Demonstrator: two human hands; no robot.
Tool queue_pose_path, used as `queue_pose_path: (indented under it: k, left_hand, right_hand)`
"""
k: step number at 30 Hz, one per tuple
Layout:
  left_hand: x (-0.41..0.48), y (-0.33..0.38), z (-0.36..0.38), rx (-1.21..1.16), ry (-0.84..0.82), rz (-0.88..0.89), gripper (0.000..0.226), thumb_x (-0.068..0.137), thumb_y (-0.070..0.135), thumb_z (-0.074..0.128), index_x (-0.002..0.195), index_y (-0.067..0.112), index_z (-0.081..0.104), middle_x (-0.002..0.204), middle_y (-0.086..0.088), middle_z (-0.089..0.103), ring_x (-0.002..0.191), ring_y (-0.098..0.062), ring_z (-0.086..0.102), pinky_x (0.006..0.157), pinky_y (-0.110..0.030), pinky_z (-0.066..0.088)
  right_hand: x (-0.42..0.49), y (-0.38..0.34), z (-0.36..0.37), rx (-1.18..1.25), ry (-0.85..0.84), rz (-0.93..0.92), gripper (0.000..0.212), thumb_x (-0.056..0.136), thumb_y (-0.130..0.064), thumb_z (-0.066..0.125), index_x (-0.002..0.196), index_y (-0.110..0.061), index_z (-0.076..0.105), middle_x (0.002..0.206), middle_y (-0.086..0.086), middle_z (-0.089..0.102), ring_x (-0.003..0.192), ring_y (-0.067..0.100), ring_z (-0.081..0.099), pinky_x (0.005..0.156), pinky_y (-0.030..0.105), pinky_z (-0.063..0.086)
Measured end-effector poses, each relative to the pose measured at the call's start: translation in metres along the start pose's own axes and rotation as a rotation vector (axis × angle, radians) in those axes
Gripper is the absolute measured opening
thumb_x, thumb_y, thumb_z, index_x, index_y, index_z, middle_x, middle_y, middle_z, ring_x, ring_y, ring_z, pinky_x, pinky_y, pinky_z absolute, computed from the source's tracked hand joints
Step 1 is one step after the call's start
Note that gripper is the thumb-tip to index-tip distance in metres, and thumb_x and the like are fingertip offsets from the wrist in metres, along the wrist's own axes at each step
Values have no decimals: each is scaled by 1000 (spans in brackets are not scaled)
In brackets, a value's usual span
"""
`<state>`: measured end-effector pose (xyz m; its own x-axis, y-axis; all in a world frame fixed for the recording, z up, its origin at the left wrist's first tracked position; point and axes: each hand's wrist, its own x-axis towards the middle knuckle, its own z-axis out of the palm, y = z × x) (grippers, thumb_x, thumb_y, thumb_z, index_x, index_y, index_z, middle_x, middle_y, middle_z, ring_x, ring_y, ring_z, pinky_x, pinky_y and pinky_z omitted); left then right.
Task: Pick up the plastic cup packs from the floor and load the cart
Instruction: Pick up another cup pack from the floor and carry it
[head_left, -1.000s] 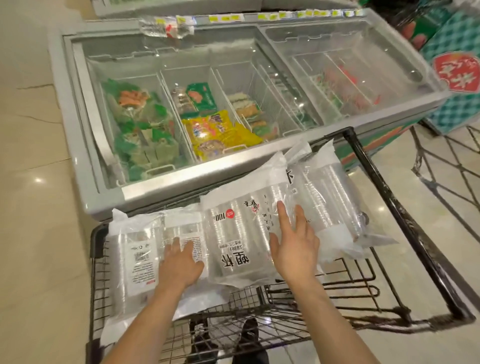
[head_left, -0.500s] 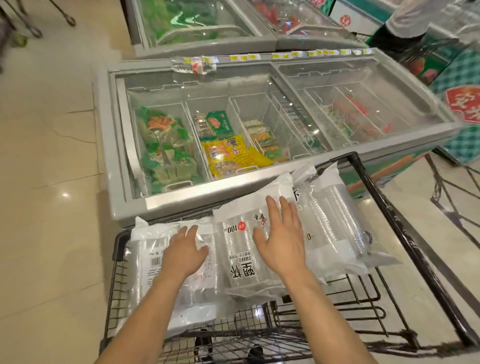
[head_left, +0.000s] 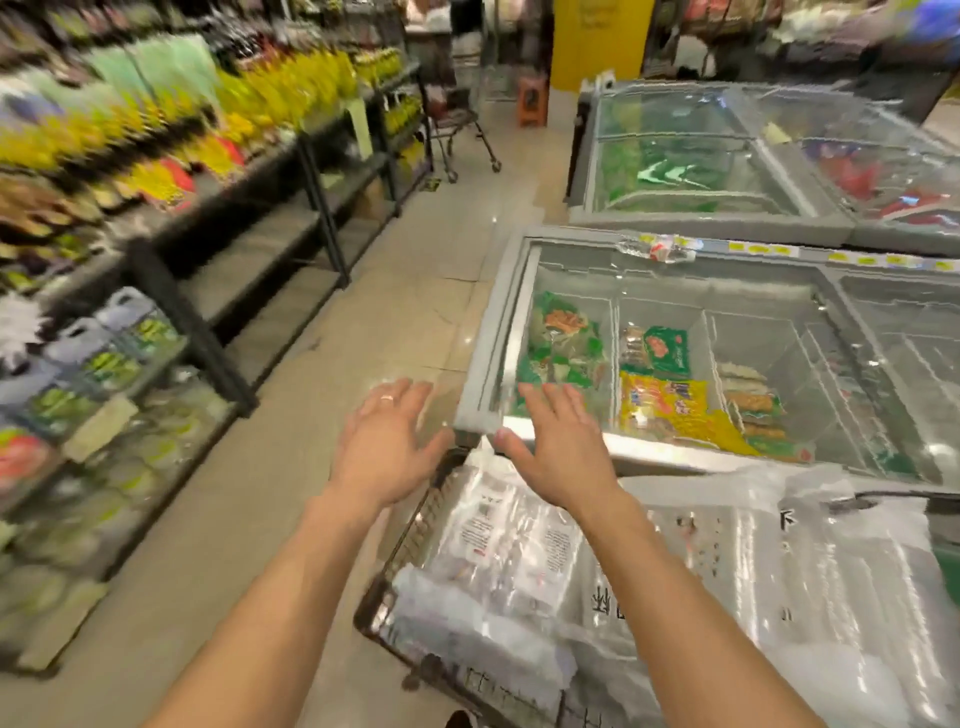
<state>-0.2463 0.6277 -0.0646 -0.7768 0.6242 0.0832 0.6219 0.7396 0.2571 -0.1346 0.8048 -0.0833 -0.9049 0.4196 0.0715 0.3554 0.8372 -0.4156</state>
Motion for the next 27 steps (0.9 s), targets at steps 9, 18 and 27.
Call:
queue_pose_path:
  k: [9,18,27]
  left_hand:
    - [-151,-140,-88,134,154,-411,74,79,55,42,145,21,38,146,-5,43,134,-26,37,107,-42,37]
    - [-355,-295,-156,199,305,-795,87,70,64,22,143,20,41,145,-5,44,133,-26,39,103,-39,40]
    - [-581,-445,-221,217,400,-1099,71,87,57,45,148,22,33,152,-4,35,140,-23,29,108,-35,31]
  right_hand:
    - [-8,-193,51,27,-148,-465,68,94,-56,41,152,-24,24,157,9,25,147,30,14,119,44,15]
    - [-89,-439,136,34,-240,-846,68,93,-56,46,151,-26,26,158,4,25,148,26,11,118,38,14]
    - [-219,-681,231,11,-322,-1127,74,87,-63,34,151,-24,27,158,5,27,147,27,17,118,42,19]
